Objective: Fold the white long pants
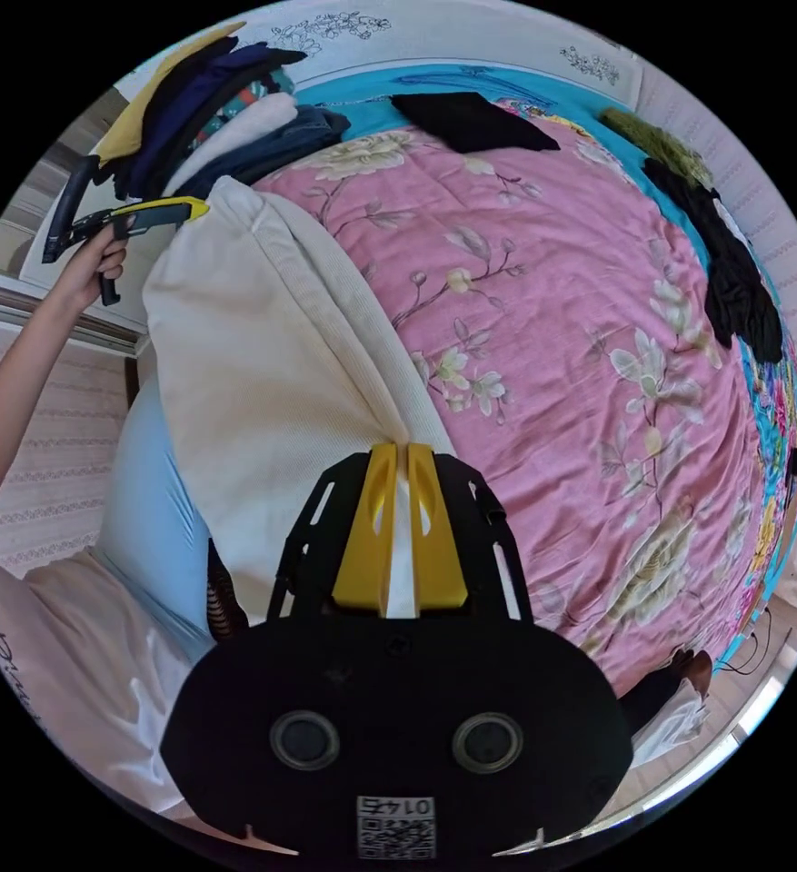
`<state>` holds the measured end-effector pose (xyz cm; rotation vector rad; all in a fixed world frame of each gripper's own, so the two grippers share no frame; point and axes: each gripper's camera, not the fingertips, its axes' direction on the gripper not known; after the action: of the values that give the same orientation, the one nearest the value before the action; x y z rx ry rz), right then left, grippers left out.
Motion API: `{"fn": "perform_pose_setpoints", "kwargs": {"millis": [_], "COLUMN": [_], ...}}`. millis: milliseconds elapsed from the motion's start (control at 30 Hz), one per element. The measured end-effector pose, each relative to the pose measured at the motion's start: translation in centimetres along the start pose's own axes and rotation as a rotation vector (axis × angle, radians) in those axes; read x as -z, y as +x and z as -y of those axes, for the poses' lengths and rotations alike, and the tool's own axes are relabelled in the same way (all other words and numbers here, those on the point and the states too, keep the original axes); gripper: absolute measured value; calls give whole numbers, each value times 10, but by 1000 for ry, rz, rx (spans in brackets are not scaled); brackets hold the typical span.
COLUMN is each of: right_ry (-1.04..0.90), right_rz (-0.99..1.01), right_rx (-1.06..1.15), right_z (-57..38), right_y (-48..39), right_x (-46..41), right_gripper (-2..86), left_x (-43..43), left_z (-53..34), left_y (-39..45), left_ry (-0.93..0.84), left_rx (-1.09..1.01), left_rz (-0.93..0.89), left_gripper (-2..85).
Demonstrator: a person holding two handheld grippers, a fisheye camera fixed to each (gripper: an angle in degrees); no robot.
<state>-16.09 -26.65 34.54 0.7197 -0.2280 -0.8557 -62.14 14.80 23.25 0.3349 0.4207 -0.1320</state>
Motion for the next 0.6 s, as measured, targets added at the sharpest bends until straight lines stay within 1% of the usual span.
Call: {"fn": "perform_pose_setpoints", "kwargs": {"millis": [133, 233, 267, 300, 333, 367, 433, 467, 500, 567, 600], "right_ry": [22, -37, -82, -84, -78, -81, -30, 22, 80, 139, 144], "right_rz": [-5, 6, 16, 83, 103, 120, 63, -23, -128, -228, -237], "right_rx": [-22, -69, -92, -133, -162, -182, -159, -149, -153, -171, -189], "right_z": [19, 39, 45, 48, 49, 50, 42, 28, 7, -28, -52], "right_y": [5, 16, 22, 28, 32, 36, 34, 30, 27, 22, 21], "right_x": [-10, -55, -80, -94, -94, -91, -72, -56, -40, -27, -26], "right_gripper": [20, 31, 39, 43, 45, 50, 52, 45, 29, 14, 7], "left_x": [-6, -50, -81, -91, -92, -95, -92, -86, -75, -55, -41], "left_z": [16, 24, 22, 13, 8, 5, 3, -2, -11, -33, -49], "left_y": [3, 11, 19, 32, 39, 53, 67, 73, 79, 93, 106], "left_ry": [34, -47, -151, -111, -83, -92, -103, -97, -58, 20, 71], "left_rx": [15, 17, -10, -65, -83, -123, -158, -174, -195, -238, -268], "left_rz": [1, 25, 70, 122, 166, 225, 284, 306, 319, 370, 413], "left_gripper": [24, 31, 37, 44, 45, 48, 49, 49, 46, 34, 20]}}
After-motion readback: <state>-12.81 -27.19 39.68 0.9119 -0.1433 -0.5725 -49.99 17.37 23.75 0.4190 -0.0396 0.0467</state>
